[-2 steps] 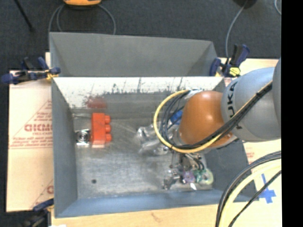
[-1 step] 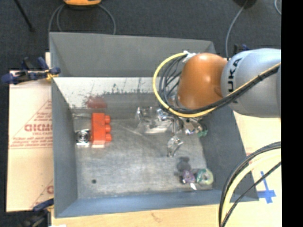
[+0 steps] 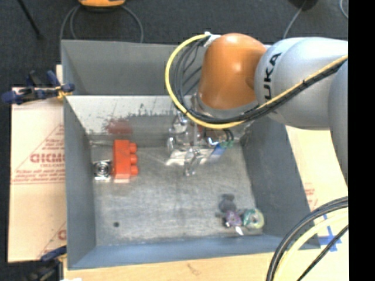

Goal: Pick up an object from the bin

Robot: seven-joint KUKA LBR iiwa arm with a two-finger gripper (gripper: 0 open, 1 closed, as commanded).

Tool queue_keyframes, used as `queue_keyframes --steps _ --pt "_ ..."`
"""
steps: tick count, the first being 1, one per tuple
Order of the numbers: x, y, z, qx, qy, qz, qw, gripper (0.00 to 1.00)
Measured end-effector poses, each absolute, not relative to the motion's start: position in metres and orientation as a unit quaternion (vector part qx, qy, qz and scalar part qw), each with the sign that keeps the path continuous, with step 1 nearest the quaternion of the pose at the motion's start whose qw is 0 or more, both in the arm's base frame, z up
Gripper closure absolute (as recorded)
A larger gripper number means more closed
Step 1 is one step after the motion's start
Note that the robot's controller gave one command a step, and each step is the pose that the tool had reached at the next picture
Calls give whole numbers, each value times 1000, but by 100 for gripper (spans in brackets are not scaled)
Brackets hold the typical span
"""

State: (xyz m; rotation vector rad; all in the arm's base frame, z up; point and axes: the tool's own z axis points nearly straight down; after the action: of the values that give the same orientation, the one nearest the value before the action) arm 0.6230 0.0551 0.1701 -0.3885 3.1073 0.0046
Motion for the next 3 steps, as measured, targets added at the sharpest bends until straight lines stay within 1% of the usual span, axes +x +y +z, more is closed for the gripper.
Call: queue_keyframes --steps 1,2,3 --pt "649 42 80 -235 972 1 5 0" --pt "648 41 80 -233 972 2 5 100" --pt "638 45 247 -243 970 -2 7 100"
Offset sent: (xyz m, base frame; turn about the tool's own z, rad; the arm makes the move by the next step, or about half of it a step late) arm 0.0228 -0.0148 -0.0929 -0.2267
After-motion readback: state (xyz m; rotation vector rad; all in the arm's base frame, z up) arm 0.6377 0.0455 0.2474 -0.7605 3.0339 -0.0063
